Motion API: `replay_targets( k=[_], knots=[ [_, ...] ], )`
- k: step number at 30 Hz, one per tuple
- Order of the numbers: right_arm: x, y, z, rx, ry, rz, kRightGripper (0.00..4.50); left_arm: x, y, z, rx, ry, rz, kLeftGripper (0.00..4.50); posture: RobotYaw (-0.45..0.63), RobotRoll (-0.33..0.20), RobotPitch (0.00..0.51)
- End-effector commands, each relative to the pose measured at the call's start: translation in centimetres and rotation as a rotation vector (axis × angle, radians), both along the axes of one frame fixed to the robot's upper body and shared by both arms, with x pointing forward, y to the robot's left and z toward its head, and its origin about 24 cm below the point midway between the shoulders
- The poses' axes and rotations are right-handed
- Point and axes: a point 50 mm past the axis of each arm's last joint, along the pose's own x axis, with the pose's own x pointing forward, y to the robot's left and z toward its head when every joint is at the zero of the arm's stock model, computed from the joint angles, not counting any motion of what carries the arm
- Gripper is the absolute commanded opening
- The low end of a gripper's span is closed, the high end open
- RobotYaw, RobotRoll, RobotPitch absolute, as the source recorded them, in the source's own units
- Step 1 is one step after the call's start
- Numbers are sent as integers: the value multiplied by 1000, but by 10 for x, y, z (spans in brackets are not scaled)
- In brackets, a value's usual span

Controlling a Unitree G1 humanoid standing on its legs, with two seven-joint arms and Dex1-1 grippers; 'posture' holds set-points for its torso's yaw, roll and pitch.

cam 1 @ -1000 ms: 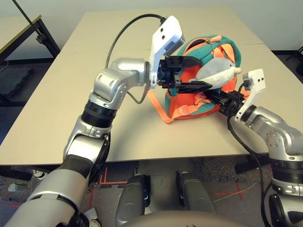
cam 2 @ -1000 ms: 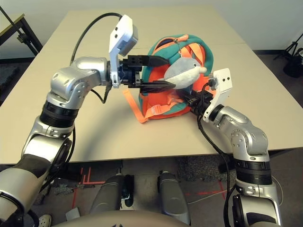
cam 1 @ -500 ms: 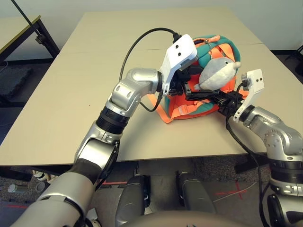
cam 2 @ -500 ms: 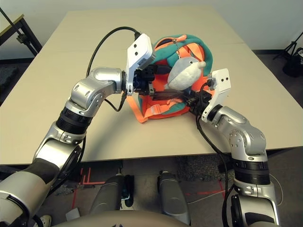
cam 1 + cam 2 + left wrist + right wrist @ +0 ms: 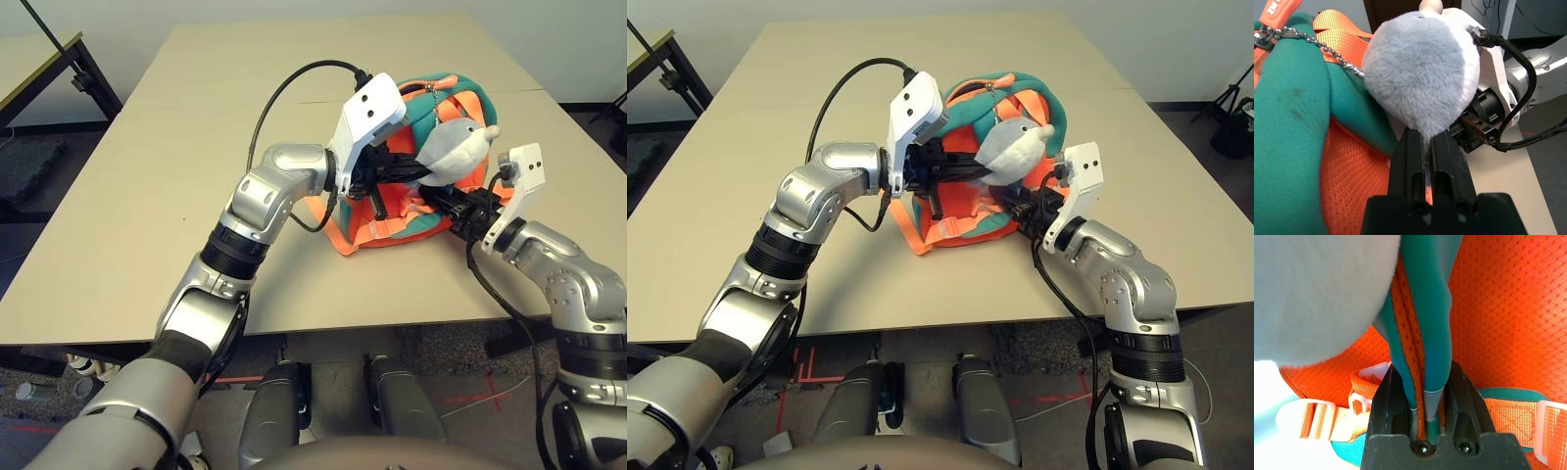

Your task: Put the pencil case into the backpack and zip it.

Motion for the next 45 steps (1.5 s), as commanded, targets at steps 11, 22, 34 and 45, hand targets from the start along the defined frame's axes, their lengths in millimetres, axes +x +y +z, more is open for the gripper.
replay_targets(
  k=[11, 22, 34, 45],
  knots=[
    [1, 4, -8, -5, 32, 10, 753, -7, 56, 66, -200, 61, 3, 0, -210, 0, 109],
    [3, 7, -11, -2, 40, 24, 753, 4, 135, 90, -199, 47, 251, 0, -186, 0, 114],
    [3, 5, -12, -9, 48, 23, 752, 6, 168, 27, -51, 223, 379, 0, -182, 0, 114],
    [5, 7, -12, -12, 52, 28, 752, -1, 179, -55, 174, 391, 433, 0, -178, 0, 114]
  ],
)
